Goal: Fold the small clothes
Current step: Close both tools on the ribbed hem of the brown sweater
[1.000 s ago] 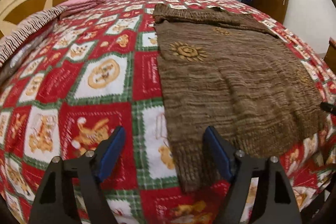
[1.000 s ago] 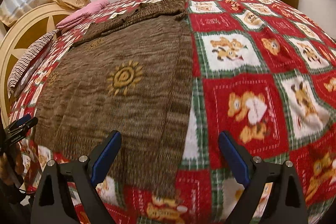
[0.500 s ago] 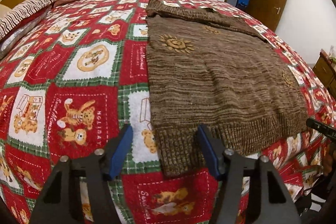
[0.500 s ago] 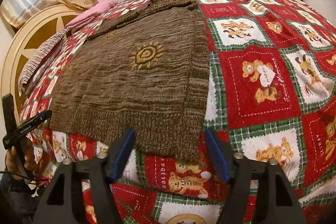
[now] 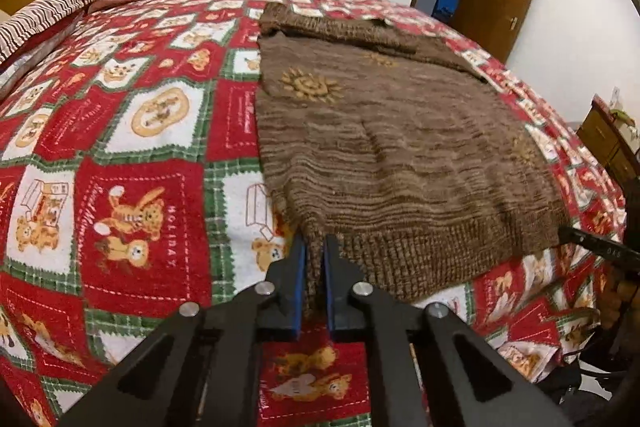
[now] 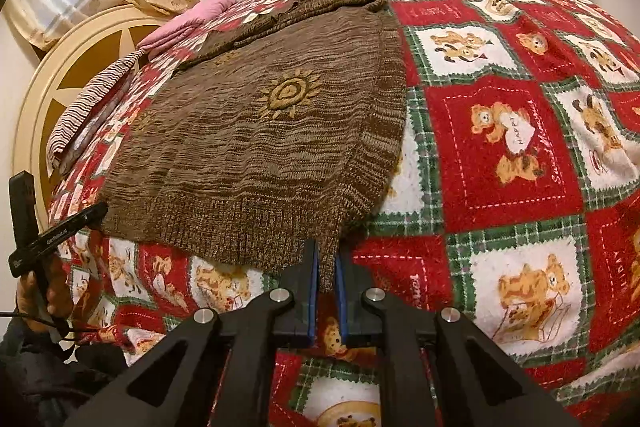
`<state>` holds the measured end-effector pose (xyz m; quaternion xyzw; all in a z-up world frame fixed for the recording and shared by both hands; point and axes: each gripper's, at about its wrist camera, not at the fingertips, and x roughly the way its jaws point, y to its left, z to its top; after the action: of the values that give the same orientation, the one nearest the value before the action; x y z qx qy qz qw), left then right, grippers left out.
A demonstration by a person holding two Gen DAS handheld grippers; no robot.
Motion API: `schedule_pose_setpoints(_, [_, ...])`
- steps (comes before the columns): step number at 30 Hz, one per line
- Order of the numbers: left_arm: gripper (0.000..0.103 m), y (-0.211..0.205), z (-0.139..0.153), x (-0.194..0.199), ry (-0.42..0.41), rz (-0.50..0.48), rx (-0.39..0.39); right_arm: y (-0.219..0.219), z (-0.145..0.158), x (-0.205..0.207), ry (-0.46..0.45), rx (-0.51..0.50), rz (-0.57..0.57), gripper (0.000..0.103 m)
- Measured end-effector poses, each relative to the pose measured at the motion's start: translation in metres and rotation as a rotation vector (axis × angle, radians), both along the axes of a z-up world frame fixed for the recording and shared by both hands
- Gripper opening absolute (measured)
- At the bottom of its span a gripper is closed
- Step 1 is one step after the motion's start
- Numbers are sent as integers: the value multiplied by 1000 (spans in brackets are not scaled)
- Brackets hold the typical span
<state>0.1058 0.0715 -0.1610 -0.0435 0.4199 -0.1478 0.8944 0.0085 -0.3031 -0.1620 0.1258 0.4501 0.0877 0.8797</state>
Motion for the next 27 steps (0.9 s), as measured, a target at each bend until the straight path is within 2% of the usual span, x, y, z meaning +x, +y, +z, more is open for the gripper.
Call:
schedule_pose_setpoints(5, [8,10,8,-6,-22,4,-26,-6,15,-10,-23,51,20,6])
schedule_pose_setpoints(7, [8,15,13,-9,-26,4,-50,-8,25,-16,-38,58,31,6])
schedule_pose_setpoints(10, [8,14,11,-7,-26,3,-45,-12,33,-24,-57,49,37,6])
schedule_pose_setpoints(16, [7,1,1,-10,-24,-22,11,-20,12,-21,0,76,13,5])
schedule_pose_setpoints(20, [7,5,12,-11,-73,-26,9,-25,21,-24,-31,97,12,5])
schedule_pose_setpoints(27, [7,8,-2,-3,-36,-23,13,-32,6,-18,-12,119,-20,5])
